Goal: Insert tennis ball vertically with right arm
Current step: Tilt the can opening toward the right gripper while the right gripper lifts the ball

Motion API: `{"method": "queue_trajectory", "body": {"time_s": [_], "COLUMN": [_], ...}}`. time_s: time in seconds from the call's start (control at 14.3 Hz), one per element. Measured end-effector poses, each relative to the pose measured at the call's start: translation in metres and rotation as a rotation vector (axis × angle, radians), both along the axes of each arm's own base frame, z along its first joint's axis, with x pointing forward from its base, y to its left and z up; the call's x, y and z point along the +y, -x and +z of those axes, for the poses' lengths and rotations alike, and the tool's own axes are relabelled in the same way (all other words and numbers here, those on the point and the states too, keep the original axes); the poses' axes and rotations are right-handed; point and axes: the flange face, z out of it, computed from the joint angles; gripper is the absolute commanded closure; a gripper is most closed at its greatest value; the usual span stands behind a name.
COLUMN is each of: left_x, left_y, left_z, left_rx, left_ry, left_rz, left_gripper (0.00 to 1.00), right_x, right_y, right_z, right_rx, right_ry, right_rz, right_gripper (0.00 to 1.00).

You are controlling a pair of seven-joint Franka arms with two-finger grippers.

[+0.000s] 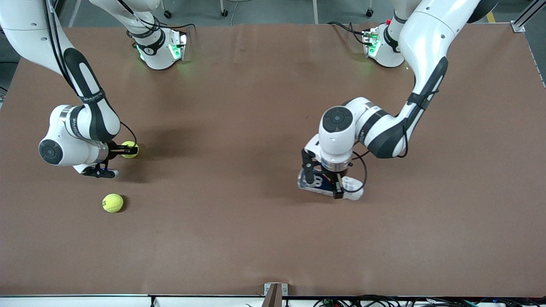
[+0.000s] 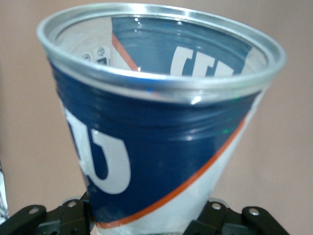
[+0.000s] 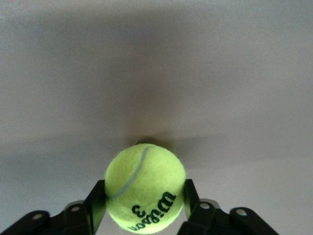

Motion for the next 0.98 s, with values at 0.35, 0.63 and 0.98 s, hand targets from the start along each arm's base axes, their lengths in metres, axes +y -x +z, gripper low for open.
{"method": "queue_trajectory", "body": {"time_s": [0.35,0.63,0.98], "left_x": [-0.049,-0.089,-0.108], "left_y": [0.008,0.025,0.04], "left_z": [0.004,-0.018,-0.052], "left_rx": [-0.077,-0.097,-0.082], "left_ry": [0.316,0.596,0.85], "left_rz": [0.099,0.197,0.279], "left_gripper": [0.28,0.28,0.28], "right_x": [-0.002,0.017,0.086], "right_y": [-0.028,-0.068,-0.089], "right_z": [0.051,0.165,0.222], "right_rx": [0.044,0.037,-0.047], "right_ry": [-0.006,-0.046,-0.228], "right_rz": [0.004,0.037,0.058], "right_gripper": [0.72,0.72,0.72]}}
